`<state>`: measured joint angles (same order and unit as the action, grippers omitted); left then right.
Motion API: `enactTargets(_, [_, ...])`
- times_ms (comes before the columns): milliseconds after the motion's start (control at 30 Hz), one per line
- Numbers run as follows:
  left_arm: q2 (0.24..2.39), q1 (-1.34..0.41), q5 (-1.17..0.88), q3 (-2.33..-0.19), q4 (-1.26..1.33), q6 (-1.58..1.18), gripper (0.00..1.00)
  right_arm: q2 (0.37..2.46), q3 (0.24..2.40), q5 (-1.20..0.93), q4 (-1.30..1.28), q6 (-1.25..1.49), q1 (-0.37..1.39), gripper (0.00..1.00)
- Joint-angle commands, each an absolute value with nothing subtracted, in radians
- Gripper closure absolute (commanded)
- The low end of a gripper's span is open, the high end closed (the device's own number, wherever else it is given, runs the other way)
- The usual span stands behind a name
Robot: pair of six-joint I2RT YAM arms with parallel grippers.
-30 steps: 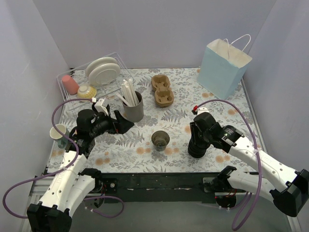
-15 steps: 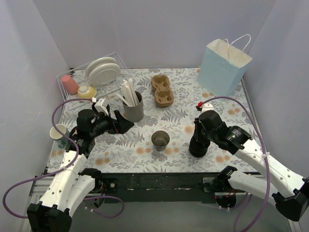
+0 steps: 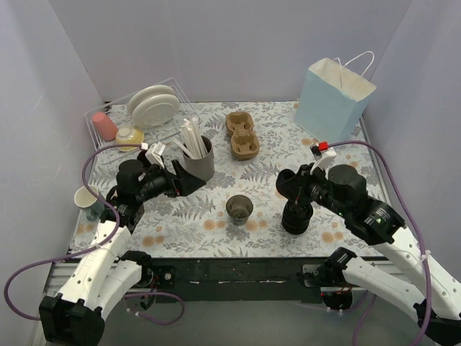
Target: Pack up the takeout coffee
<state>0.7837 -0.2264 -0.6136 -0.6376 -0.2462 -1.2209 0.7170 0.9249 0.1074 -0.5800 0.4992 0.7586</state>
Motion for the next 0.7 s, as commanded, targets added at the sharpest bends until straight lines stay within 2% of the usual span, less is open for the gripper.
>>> enactTargets(0, [0.787, -0.276, -0.719, -0.687, -0.028, -1.426, 0.14, 0.638, 0.897, -0.089, -0.279, 0.586, 0.755, 0.85])
enactTargets(133, [0.814, -0.366, -0.738, -0.687, 0.161, -1.592, 0.17, 0.612, 0.853, -0.153, -0.175, 0.613, 0.753, 0.85])
enactTargets(300, [0.902, -0.498, -0.648, -0.699, 0.296, -1.614, 0.22, 0.572, 0.789, -0.202, -0.017, 0.707, 0.755, 0.86])
enactTargets(433, [0.997, -0.613, -0.621, -0.718, 0.419, -1.646, 0.25, 0.575, 0.779, -0.23, -0.011, 0.736, 0.755, 0.86])
enactTargets(667, [1.092, -0.718, -0.588, -0.762, 0.549, -1.664, 0.27, 0.552, 0.759, -0.238, 0.04, 0.765, 0.755, 0.86])
